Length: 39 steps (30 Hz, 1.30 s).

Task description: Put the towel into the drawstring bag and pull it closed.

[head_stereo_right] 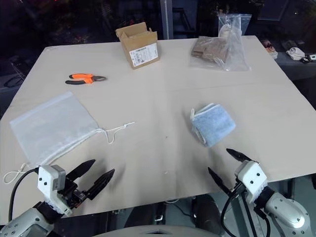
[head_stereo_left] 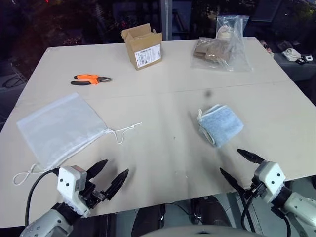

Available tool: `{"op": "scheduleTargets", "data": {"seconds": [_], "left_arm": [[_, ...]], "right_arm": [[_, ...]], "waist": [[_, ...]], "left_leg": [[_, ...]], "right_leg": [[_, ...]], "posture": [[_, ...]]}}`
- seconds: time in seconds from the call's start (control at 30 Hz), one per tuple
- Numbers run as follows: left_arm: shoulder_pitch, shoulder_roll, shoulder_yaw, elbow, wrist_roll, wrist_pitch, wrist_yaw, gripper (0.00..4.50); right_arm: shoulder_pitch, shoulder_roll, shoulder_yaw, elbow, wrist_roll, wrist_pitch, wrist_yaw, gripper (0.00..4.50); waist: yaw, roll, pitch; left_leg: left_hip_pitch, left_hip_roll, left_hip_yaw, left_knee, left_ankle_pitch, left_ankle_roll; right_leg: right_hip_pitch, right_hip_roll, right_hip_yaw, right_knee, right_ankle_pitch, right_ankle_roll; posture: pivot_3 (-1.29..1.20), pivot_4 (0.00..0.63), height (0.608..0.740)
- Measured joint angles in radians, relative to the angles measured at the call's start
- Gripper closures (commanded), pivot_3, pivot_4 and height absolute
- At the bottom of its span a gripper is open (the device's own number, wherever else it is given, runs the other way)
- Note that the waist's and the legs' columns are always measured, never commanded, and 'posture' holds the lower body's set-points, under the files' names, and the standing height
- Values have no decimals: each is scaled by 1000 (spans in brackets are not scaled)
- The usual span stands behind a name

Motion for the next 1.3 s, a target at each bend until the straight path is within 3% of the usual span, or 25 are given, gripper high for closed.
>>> {"op": "scheduleTargets", "data": {"seconds": [0.07,0.23,0.33,0.47,0.63,0.87,1.03,1.3], "left_arm": [[-19,-4,0,0,8,-2,12,28],[-250,-11,23,4,138,-41,186,28],[-263,-4,22,48,293,-107,246,28],[-236,33,20,99,619,-214,356,28],[-164,70,25,150,743,-305,366,28],[-157,115,98,343,995,-441,519,28],[-194,117,98,394,1068,-446,565,28],[-278,124,71,426,1070,-416,557,28]], "right_arm": [[-14,3,0,8,-1,-15,-1,0],[-218,-16,22,43,27,-79,41,0],[-273,-64,57,43,87,-95,129,0],[-372,-116,118,33,176,-99,250,0],[-411,-122,162,-3,209,-72,266,0],[-453,-120,219,-48,217,-1,232,0],[-446,-116,220,-48,193,2,207,0],[-438,-98,240,-48,151,5,174,0]], "waist": [[1,0,0],[7,-1,-1],[6,-2,-1],[18,-3,-1],[21,-3,-1],[23,-4,-2],[22,-5,-3],[22,-5,-3]], "left_leg": [[0,0,0,0,0,1],[2,0,0,4,2,5],[3,-1,1,4,1,6],[2,-1,1,4,1,6],[2,-1,1,4,1,7],[2,0,1,5,1,6],[1,0,1,6,1,7],[2,0,1,7,1,7]], "right_leg": [[0,1,0,0,0,0],[4,9,2,2,0,0],[4,10,3,2,0,0],[4,9,3,2,0,0],[4,9,3,2,0,0],[3,4,1,2,0,0],[3,2,0,3,1,-2],[4,4,-1,4,2,-2]], "posture": [[0,150,740],[0,150,740],[0,150,740],[0,150,740],[0,150,740],[0,150,740],[0,150,740],[0,150,740]]}}
